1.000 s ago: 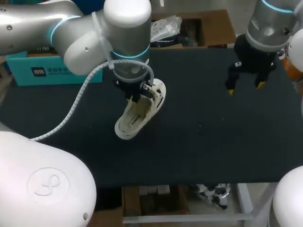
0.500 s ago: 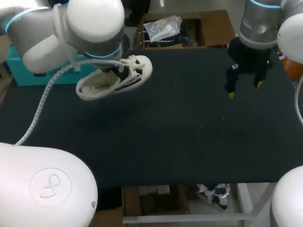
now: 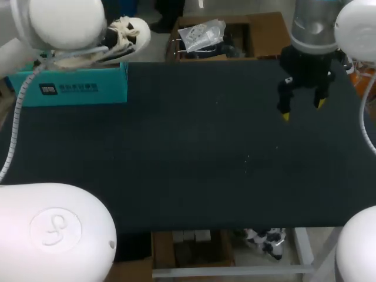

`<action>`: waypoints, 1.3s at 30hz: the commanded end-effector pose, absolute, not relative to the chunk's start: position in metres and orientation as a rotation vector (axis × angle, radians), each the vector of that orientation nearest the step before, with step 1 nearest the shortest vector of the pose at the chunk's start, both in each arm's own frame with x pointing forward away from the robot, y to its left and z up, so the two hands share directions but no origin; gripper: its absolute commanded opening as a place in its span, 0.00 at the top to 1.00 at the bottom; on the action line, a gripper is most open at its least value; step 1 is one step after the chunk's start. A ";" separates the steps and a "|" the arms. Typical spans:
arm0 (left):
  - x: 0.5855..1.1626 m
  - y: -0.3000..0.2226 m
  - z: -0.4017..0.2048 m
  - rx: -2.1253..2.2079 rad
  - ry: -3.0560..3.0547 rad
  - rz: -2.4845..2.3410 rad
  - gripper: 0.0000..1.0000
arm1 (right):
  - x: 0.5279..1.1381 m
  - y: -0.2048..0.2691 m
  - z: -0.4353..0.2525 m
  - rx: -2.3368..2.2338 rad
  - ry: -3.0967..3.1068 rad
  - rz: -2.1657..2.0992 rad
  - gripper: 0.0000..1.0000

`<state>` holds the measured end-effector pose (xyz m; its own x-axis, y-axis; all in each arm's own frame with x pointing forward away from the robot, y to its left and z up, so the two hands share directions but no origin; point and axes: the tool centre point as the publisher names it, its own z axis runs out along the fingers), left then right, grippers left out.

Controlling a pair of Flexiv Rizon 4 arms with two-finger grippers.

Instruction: Open the shoe tongue, take the insole out of the shoe, put the insole back into the shoe, and pack the shoe into the shoebox

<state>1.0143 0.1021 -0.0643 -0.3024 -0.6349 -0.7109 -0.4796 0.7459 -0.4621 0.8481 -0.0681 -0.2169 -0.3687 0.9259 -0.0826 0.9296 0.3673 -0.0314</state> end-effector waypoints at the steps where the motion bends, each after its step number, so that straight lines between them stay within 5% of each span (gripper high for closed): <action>1: 1.057 0.141 -0.073 -0.806 2.021 -0.286 1.00 | 0.853 -0.061 -0.212 1.644 2.605 -0.126 0.00; 17: 1.140 0.248 -0.118 -0.731 2.090 -0.256 1.00 | 0.856 -0.066 -0.197 0.294 2.762 -0.070 0.00; 39: 1.217 0.285 -0.214 -0.722 2.231 -0.224 1.00 | 0.859 -0.061 -0.193 0.027 2.795 -0.143 0.00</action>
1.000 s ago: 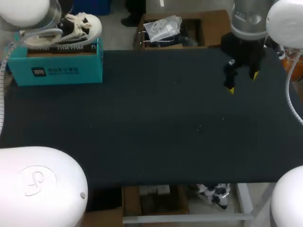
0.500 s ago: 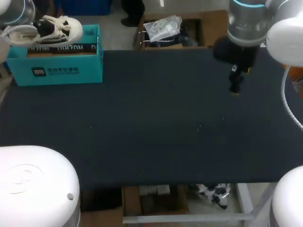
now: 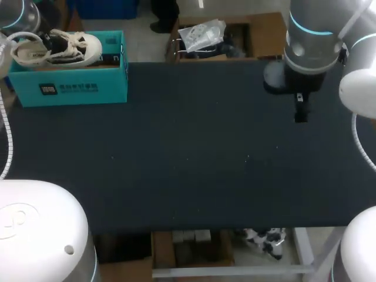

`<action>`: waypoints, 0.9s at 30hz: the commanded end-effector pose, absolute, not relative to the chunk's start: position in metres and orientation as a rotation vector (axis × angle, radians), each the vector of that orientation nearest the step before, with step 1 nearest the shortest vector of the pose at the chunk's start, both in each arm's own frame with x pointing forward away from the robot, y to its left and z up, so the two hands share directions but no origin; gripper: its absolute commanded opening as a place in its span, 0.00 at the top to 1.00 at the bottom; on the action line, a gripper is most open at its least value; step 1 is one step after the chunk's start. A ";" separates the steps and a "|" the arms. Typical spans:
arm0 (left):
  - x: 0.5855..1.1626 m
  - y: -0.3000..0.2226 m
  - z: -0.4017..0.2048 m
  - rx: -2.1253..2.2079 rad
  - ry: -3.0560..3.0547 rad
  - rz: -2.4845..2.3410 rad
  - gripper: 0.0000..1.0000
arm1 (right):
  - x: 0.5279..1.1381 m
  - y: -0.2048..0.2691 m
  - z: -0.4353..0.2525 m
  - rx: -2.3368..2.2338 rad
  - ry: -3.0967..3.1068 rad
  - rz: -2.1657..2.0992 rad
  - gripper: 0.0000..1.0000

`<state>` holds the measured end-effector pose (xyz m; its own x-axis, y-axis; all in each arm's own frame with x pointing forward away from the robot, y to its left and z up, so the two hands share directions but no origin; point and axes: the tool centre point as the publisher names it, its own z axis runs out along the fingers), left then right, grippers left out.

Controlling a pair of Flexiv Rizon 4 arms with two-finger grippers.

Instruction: Open the shoe tongue, take the insole out of the shoe, put the insole back into the shoe, and pack the shoe into the shoebox

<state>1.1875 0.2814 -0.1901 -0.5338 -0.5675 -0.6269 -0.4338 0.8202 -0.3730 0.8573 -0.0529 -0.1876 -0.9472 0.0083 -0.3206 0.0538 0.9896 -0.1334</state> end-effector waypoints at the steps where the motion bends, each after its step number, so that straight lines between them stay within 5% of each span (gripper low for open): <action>1: 1.219 0.284 -0.217 -0.722 2.234 -0.222 1.00 | 0.861 -0.060 -0.191 0.016 2.797 -0.143 0.00; 27: 1.244 0.264 -0.294 -0.626 2.520 -0.135 1.00 | 0.882 -0.046 -0.185 -0.241 2.915 -0.156 0.00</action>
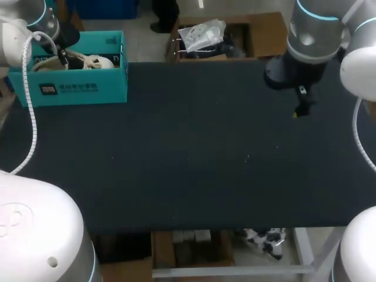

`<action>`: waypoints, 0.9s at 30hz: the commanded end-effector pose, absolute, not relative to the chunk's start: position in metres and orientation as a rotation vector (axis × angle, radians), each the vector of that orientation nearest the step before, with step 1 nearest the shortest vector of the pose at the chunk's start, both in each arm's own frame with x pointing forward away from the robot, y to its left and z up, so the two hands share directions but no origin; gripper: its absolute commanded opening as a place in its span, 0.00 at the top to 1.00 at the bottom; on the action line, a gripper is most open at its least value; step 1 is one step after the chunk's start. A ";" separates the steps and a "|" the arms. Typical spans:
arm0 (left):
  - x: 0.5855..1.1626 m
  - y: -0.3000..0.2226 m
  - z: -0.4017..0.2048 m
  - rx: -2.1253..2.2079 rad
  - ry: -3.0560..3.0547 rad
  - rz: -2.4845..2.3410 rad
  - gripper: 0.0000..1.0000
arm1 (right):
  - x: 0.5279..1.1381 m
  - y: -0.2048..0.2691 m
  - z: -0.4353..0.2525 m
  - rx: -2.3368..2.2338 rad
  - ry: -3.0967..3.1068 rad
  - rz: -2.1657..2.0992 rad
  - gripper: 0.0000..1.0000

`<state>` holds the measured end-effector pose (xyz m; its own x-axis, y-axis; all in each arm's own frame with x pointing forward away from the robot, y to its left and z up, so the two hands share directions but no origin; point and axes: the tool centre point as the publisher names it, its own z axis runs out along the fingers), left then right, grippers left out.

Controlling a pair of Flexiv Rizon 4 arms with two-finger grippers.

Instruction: Open the shoe tongue, take the insole out of the shoe, put the insole back into the shoe, and pack the shoe into the shoebox

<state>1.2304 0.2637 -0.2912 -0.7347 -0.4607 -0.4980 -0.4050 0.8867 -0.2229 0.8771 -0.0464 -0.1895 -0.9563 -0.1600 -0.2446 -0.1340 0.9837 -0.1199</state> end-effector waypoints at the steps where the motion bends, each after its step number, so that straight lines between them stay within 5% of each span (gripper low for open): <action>1: 1.244 0.263 -0.295 -0.627 2.521 -0.132 1.00 | 0.882 -0.046 -0.185 -0.240 2.922 -0.163 0.00; 18: 1.239 0.261 -0.303 -0.615 2.542 -0.103 1.00 | 0.878 -0.051 -0.194 -0.020 3.040 -0.183 0.00; 20: 1.239 0.262 -0.303 -0.625 2.542 -0.102 0.45 | 0.877 -0.051 -0.195 -0.016 3.040 -0.173 0.00; 21: 1.238 0.262 -0.303 -0.628 2.542 -0.101 0.00 | 0.877 -0.051 -0.197 0.013 3.062 -0.164 0.00; 27: 1.236 0.264 -0.296 -0.655 2.528 -0.110 0.00 | 0.877 -0.054 -0.199 0.078 3.073 -0.148 0.00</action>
